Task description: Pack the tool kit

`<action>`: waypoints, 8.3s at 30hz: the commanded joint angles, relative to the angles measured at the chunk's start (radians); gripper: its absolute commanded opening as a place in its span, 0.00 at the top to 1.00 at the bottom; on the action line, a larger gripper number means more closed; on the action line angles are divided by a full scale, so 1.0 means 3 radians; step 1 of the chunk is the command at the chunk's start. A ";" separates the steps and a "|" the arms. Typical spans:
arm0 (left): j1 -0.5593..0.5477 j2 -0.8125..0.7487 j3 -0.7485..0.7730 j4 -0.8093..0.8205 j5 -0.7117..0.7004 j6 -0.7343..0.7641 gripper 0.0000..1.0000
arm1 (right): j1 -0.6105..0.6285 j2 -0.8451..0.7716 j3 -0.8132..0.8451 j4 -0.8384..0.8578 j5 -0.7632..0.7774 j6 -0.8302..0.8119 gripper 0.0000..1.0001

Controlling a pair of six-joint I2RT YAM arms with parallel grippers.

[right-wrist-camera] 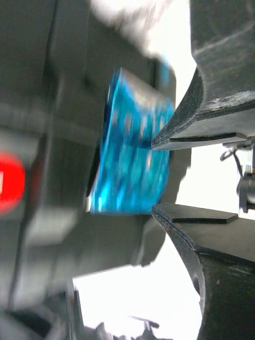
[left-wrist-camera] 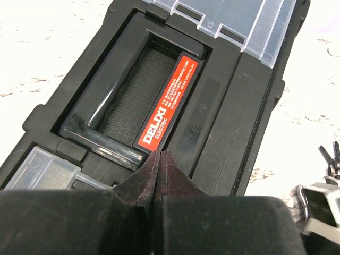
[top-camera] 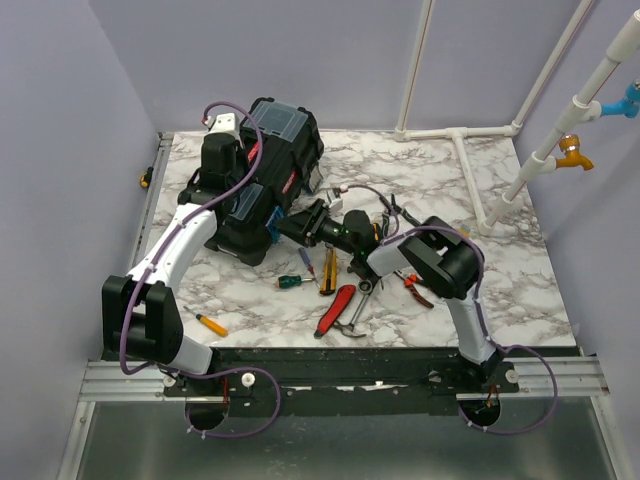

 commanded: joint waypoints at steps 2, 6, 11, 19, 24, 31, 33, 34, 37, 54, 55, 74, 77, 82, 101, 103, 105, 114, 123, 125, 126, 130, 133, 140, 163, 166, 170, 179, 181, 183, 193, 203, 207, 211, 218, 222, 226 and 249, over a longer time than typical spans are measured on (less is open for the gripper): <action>-0.0100 0.0543 -0.0454 -0.1344 0.0132 0.0029 1.00 | 0.0029 -0.0570 -0.0034 0.0170 -0.0006 -0.0236 0.49; -0.0106 0.0547 -0.0447 -0.1344 0.0138 0.0029 1.00 | 0.0016 -0.0634 -0.0076 0.0110 -0.0010 -0.0244 0.38; -0.0102 0.0596 -0.0339 -0.1404 0.0114 0.0020 1.00 | 0.0010 -0.0565 -0.0240 0.0168 0.0110 -0.0171 0.00; -0.0104 0.0092 -0.0032 -0.1529 0.0332 -0.0139 0.59 | 0.0004 -0.0349 -0.0174 -0.0068 0.0212 -0.0085 0.00; -0.0065 -0.0174 0.0259 -0.1684 0.0274 -0.0180 0.19 | 0.0005 -0.0133 0.0007 -0.0058 0.0178 0.0036 0.00; 0.0578 -0.0190 0.0470 -0.1810 0.0396 -0.0208 0.02 | 0.0005 -0.0068 0.0165 -0.0472 0.0231 0.0066 0.00; 0.0828 -0.0177 0.0403 -0.1706 0.0502 -0.0224 0.02 | 0.0005 -0.0077 0.0230 -0.0612 0.0230 0.0011 0.00; 0.0935 -0.0155 0.0372 -0.1661 0.0510 -0.0229 0.02 | 0.0005 -0.0083 0.0256 -0.0712 0.0252 -0.0008 0.00; 0.1084 -0.0054 0.0296 -0.1531 0.0550 -0.0161 0.02 | 0.0004 -0.0082 0.0283 -0.0880 0.0293 -0.0039 0.00; 0.0577 -0.0041 -0.0620 -0.0667 0.1077 -0.0505 0.02 | -0.0199 0.0046 0.0367 -0.0745 0.0170 0.0050 0.00; 0.0504 -0.0080 -0.0693 -0.0614 0.1096 -0.0557 0.02 | -0.0249 0.0020 0.0330 -0.0739 0.0174 0.0039 0.00; -0.0016 -0.0585 0.0055 -0.1205 0.0672 -0.0549 0.02 | -0.0569 -0.0402 0.0060 -0.0969 -0.0065 -0.0363 0.00; 0.0362 -0.0674 0.0157 -0.1263 0.0829 -0.0479 0.02 | -0.0567 -0.0421 0.0124 -0.1091 -0.0083 -0.0391 0.00; 0.0816 -0.0582 0.0254 -0.1438 0.0549 -0.0363 0.02 | -0.0532 -0.0404 0.0085 -0.0875 -0.0239 -0.0271 0.00; 0.1179 -0.0465 -0.0353 -0.0676 0.1232 -0.0521 0.02 | -0.0036 -0.0288 -0.0036 -0.0414 -0.0054 0.0009 0.00; 0.1159 -0.0448 -0.0482 -0.0537 0.1391 -0.0604 0.02 | -0.0017 -0.0256 -0.0026 -0.0344 -0.0012 0.0043 0.00; 0.1110 -0.0522 -0.0779 -0.0344 0.1289 -0.0636 0.01 | -0.0006 -0.0200 0.0019 -0.0289 -0.0025 0.0052 0.00; 0.0811 -0.0686 -0.1137 -0.0194 0.1192 -0.0714 0.01 | 0.0048 -0.0151 -0.0020 -0.0478 0.0222 0.0037 0.00; 0.0421 -0.0684 -0.0954 -0.0397 0.1101 -0.0772 0.02 | 0.0051 -0.0186 0.0021 -0.0580 0.0300 0.0001 0.00; 0.0421 -0.0748 -0.0777 -0.0605 0.0963 -0.0687 0.02 | 0.0059 -0.0197 -0.0006 -0.0570 0.0318 0.0001 0.00; 0.0421 -0.0781 -0.0676 -0.0696 0.0881 -0.0630 0.02 | 0.0061 -0.0209 -0.0027 -0.0556 0.0338 -0.0002 0.00; 0.0455 -0.0844 -0.0265 -0.1060 0.0704 -0.0456 0.02 | 0.0067 -0.0170 -0.0051 -0.0378 0.0327 0.0032 0.00; 0.0576 -0.0868 -0.0039 -0.1184 0.0705 -0.0396 0.02 | 0.0067 -0.0071 0.0019 -0.0169 0.0233 0.0101 0.00; 0.1159 -0.0885 -0.0079 -0.1047 0.0890 -0.0436 0.02 | 0.0069 -0.0057 0.0116 -0.0324 0.0235 0.0114 0.00; 0.1037 -0.0240 -0.0711 -0.0335 0.1659 -0.0532 0.02 | 0.0066 0.0018 0.0503 -0.1029 0.0129 -0.0014 0.43; 0.0955 -0.0261 -0.0837 -0.0240 0.1598 -0.0553 0.02 | 0.0065 -0.0059 0.0523 -0.1260 0.0149 -0.0114 0.49; 0.0850 -0.0309 -0.0990 -0.0164 0.1473 -0.0529 0.02 | 0.0061 -0.0293 0.0491 -0.1780 0.0360 -0.0397 0.60; 0.0633 -0.0341 -0.1105 -0.0149 0.1221 -0.0458 0.02 | 0.0056 -0.0502 0.0668 -0.2773 0.0764 -0.0853 0.72; 0.0607 -0.0345 -0.1113 -0.0153 0.1182 -0.0447 0.02 | 0.0056 -0.0485 0.0734 -0.2960 0.0834 -0.0939 0.72; 0.0584 -0.0348 -0.1114 -0.0165 0.1139 -0.0429 0.02 | 0.0055 -0.0500 0.0722 -0.3049 0.0915 -0.0968 0.72; 0.0311 -0.0335 -0.1137 -0.0283 0.0599 -0.0347 0.03 | 0.0021 -0.0485 0.0797 -0.3597 0.1170 -0.1232 0.73; -0.0202 -0.0088 -0.0966 -0.0599 -0.0054 -0.0310 0.02 | -0.0125 -0.0557 0.0624 -0.3480 0.0808 -0.1279 0.55; -0.0198 -0.0105 -0.0848 -0.0736 0.0130 -0.0295 0.02 | -0.0247 -0.0627 0.0291 -0.2743 0.0350 -0.1057 0.07; -0.0200 -0.0237 -0.0839 -0.0768 0.0355 -0.0357 0.02 | -0.0377 -0.0542 0.0234 -0.2408 0.0007 -0.0992 0.00; -0.0206 -0.0354 -0.0960 -0.0665 0.0898 -0.0458 0.01 | -0.0496 -0.0126 0.0116 -0.1008 -0.0740 -0.0356 0.00; -0.0222 -0.0331 -0.1041 -0.0604 0.0957 -0.0497 0.02 | -0.0497 0.0085 0.0194 -0.0402 -0.0947 -0.0072 0.00; -0.0290 -0.0233 -0.1050 -0.0607 0.0969 -0.0477 0.02 | -0.0496 0.0239 0.0262 0.0235 -0.1100 0.0336 0.00; -0.0826 0.0290 -0.0681 -0.1204 0.0049 -0.0444 0.02 | -0.0644 -0.0325 0.0082 -0.1490 -0.0649 -0.0331 0.99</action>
